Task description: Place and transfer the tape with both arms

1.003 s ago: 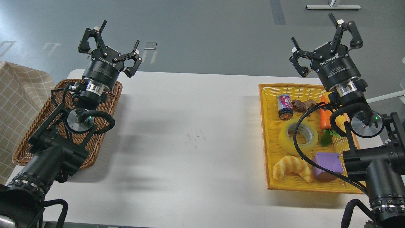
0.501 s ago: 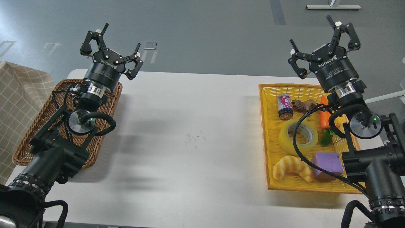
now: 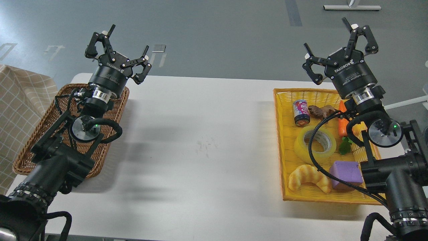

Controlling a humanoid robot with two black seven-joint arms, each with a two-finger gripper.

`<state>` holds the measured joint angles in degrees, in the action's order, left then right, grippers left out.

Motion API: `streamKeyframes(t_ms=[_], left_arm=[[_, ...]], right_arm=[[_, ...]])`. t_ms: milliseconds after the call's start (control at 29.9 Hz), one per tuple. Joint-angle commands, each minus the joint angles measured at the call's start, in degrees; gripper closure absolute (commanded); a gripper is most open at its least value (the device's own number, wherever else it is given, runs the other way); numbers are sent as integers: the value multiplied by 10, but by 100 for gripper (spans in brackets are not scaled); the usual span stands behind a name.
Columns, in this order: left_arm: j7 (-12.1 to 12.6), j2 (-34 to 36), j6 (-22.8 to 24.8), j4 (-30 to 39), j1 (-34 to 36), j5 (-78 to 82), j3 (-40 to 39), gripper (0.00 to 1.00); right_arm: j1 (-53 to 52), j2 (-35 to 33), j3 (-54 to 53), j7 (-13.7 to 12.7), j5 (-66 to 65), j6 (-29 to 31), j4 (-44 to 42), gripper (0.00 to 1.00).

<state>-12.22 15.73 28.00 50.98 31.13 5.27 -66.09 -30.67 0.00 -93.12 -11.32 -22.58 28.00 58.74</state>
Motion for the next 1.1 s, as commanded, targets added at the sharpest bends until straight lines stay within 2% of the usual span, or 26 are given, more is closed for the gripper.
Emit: streamKeyframes(t_ms=[0, 334, 535, 903, 1070], left_arm=[[1, 1, 0, 1, 2, 1, 0, 2], [1, -2, 0, 1, 1, 2, -1, 2], [1, -3, 0, 4, 2, 2, 0, 2], [0, -3, 0, 5, 2, 3, 0, 2], [2, -4, 0, 5, 2, 3, 0, 2]], right_arm=[[1, 0, 1, 0, -1, 0, 1, 0], [2, 0, 2, -1, -2, 0, 6, 0], [2, -3, 51, -2, -5, 0, 8, 0], [-12, -100, 135, 2, -46, 0, 12, 0], [-25, -170, 170, 3, -147, 0, 77, 1]])
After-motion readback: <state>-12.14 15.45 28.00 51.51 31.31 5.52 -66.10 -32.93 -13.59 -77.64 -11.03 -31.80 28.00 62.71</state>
